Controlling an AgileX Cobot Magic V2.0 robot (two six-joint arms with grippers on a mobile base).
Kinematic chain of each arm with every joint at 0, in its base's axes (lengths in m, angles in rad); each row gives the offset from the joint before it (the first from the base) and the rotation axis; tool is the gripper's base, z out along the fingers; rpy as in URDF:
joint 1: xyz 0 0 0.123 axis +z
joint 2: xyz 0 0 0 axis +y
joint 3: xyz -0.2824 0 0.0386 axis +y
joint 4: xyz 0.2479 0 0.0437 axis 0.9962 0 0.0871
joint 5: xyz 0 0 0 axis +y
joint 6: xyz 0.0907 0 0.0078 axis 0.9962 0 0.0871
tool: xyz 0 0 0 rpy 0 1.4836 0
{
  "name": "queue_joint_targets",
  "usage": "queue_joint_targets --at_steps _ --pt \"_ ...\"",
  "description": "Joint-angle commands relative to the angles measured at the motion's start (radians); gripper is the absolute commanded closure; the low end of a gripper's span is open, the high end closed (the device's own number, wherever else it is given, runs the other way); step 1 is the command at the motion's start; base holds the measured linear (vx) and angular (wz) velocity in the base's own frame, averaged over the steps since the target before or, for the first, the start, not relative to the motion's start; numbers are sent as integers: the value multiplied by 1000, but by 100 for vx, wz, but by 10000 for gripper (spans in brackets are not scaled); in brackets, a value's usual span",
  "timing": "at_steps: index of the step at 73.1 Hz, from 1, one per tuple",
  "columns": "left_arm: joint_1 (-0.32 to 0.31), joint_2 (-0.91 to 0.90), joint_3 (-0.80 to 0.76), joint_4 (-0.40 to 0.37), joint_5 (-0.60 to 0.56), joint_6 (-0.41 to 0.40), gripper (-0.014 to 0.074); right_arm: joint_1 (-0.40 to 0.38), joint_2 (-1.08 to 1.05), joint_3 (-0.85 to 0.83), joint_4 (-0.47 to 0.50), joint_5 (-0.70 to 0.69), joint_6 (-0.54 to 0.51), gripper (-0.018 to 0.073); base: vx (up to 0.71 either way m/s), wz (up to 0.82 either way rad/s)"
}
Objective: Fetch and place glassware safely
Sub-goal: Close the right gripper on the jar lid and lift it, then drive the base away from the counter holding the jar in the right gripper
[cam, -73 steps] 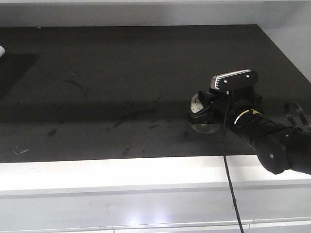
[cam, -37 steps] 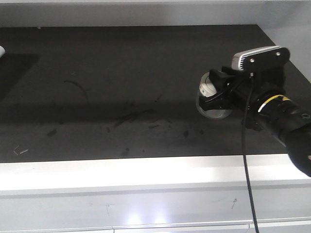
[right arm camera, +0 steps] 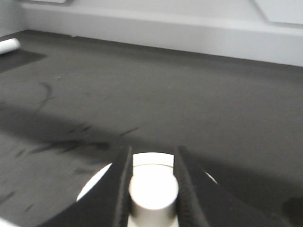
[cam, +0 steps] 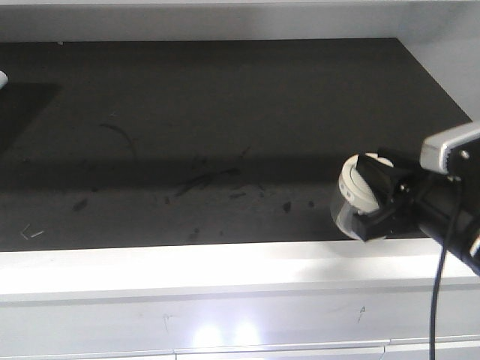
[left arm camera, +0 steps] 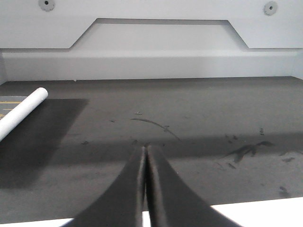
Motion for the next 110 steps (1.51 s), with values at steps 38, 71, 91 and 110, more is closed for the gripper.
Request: queue_joint_targets --at_steps 38,71,91,110 --pt "-8 9 -21 -8 -77 -9 603 0 -48 -3 -1029 -527 950 560 0 0" --pt "-8 9 -21 -8 -77 -9 603 0 -48 -3 -1030 -462 937 560 0 0" --pt "-8 9 -21 -8 -77 -9 603 -1 -48 -3 -1030 -462 937 560 0 1" --pt "-8 9 -21 -8 -77 -9 603 -1 -48 -3 -1030 -462 937 560 -3 22"
